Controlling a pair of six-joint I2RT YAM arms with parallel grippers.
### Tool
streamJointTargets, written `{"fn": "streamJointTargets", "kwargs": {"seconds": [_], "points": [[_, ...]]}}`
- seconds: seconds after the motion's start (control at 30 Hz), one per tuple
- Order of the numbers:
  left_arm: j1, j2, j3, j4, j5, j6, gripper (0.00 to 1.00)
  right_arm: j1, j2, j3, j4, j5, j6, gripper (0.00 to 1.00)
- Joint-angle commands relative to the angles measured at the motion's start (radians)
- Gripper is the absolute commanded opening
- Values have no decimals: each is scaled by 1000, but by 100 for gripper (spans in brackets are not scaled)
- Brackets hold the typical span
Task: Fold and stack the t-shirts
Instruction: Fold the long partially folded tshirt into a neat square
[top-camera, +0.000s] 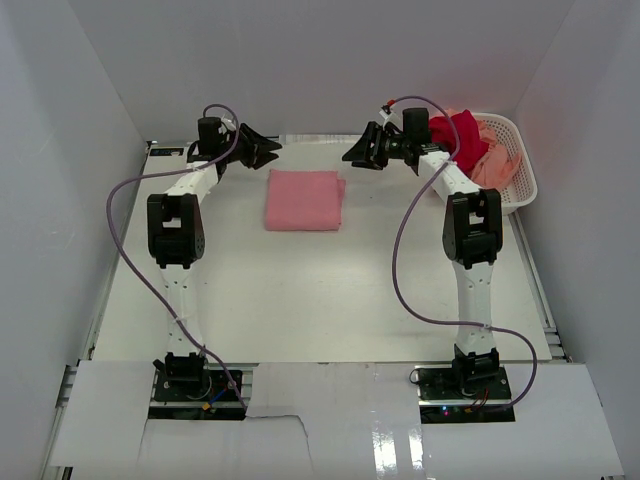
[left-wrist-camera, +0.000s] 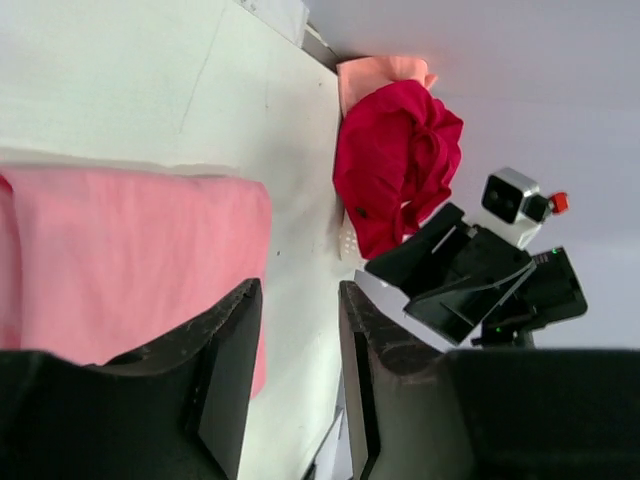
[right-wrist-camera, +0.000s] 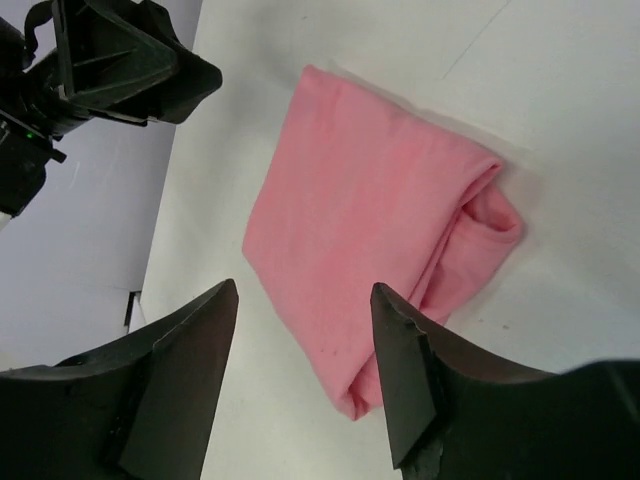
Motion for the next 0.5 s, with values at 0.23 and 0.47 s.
{"fn": "streamJointTargets", "kwargs": {"seconds": [0.23, 0.47], "points": [[41, -33, 31, 315, 72, 35, 64, -6, -91, -106, 162, 57, -50, 65], [41, -280, -307, 316, 138, 121, 63, 26, -129, -236, 138, -10, -48, 64]]}}
